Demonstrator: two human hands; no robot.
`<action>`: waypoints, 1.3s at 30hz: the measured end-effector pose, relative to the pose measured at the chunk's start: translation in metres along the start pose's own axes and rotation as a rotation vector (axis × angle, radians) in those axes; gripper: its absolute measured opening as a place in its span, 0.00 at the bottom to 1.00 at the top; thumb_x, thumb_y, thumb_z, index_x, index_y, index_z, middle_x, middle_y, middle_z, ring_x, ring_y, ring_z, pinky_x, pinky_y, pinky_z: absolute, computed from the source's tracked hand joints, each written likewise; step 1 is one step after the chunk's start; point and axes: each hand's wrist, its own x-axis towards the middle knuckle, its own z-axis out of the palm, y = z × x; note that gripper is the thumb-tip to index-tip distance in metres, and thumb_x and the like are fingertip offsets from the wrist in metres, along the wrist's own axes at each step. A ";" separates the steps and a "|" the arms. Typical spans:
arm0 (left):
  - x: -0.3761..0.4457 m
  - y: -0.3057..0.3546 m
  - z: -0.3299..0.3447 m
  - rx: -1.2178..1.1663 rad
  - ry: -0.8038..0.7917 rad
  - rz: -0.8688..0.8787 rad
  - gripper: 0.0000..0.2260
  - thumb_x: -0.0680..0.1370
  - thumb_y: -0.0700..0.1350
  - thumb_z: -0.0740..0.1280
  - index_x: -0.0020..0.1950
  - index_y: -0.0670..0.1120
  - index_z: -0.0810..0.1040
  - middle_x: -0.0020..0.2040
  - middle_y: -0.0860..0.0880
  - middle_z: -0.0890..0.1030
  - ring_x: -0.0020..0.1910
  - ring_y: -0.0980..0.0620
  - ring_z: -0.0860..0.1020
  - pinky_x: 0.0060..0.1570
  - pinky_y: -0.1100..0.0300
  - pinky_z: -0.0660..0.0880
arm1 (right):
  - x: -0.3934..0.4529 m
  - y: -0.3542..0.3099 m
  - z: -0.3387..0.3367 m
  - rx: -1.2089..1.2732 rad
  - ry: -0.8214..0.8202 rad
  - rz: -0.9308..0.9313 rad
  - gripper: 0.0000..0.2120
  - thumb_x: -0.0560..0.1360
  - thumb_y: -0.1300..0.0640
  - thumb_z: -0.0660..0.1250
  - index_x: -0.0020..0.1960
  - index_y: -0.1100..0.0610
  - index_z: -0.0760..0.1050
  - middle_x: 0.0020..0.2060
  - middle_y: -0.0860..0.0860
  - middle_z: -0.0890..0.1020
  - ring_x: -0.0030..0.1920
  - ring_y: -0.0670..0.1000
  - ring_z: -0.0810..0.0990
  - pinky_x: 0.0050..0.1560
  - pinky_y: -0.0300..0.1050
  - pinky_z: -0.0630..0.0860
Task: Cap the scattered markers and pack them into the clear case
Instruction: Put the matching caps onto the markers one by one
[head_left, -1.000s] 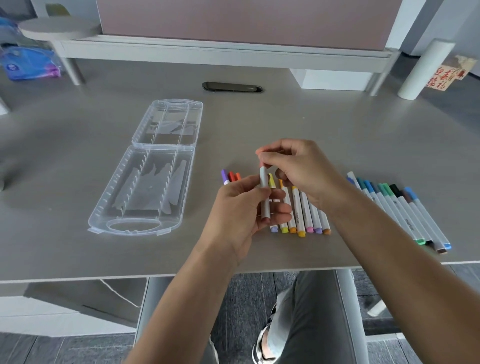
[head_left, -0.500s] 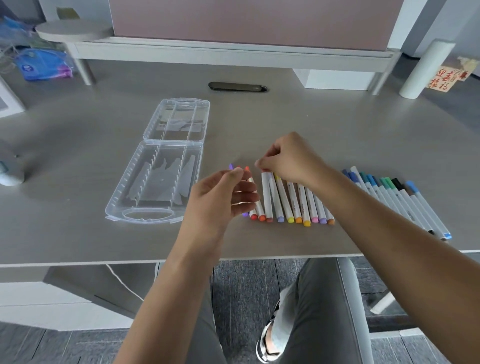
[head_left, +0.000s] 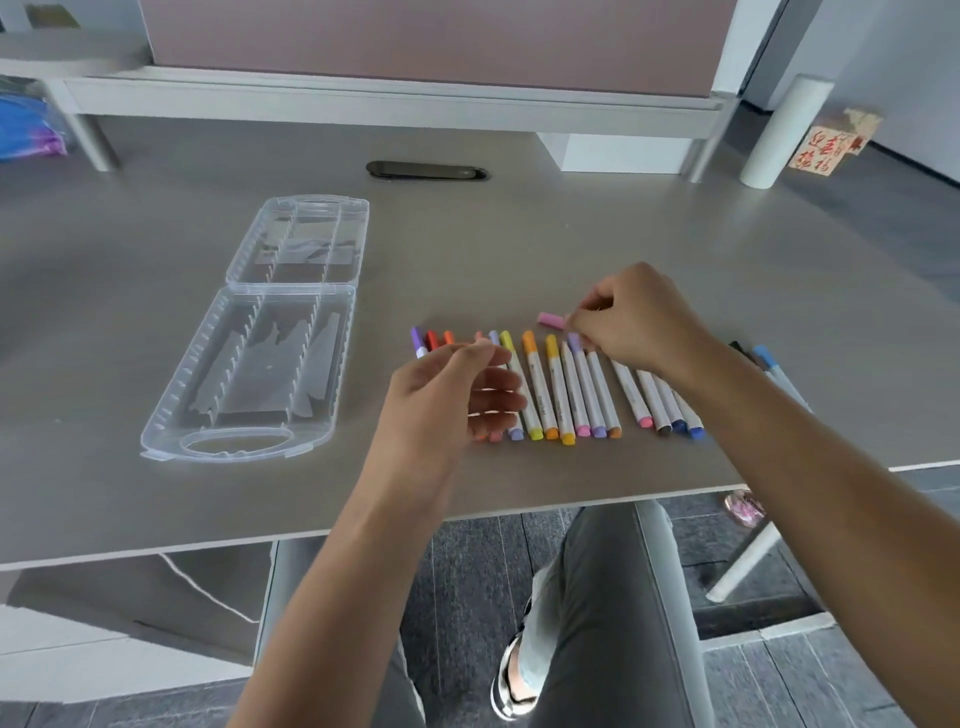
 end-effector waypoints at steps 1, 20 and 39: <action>0.001 -0.001 0.004 -0.002 -0.006 -0.007 0.11 0.83 0.42 0.64 0.50 0.37 0.82 0.40 0.40 0.82 0.39 0.44 0.81 0.39 0.55 0.76 | -0.004 0.005 -0.002 -0.012 -0.029 0.012 0.08 0.76 0.50 0.74 0.40 0.53 0.85 0.33 0.50 0.86 0.30 0.48 0.77 0.36 0.44 0.74; 0.006 -0.010 0.017 0.013 -0.019 0.004 0.09 0.83 0.39 0.64 0.48 0.37 0.82 0.38 0.41 0.82 0.34 0.46 0.81 0.33 0.60 0.78 | -0.005 -0.004 0.019 -0.319 0.005 0.037 0.20 0.72 0.41 0.73 0.34 0.52 0.69 0.30 0.49 0.74 0.32 0.52 0.73 0.33 0.43 0.65; 0.033 -0.014 0.044 0.012 -0.103 -0.058 0.08 0.77 0.28 0.64 0.43 0.35 0.80 0.35 0.40 0.81 0.36 0.43 0.84 0.42 0.55 0.83 | 0.022 0.015 0.000 0.148 0.012 -0.011 0.08 0.78 0.52 0.72 0.45 0.55 0.87 0.35 0.51 0.86 0.37 0.50 0.83 0.47 0.50 0.82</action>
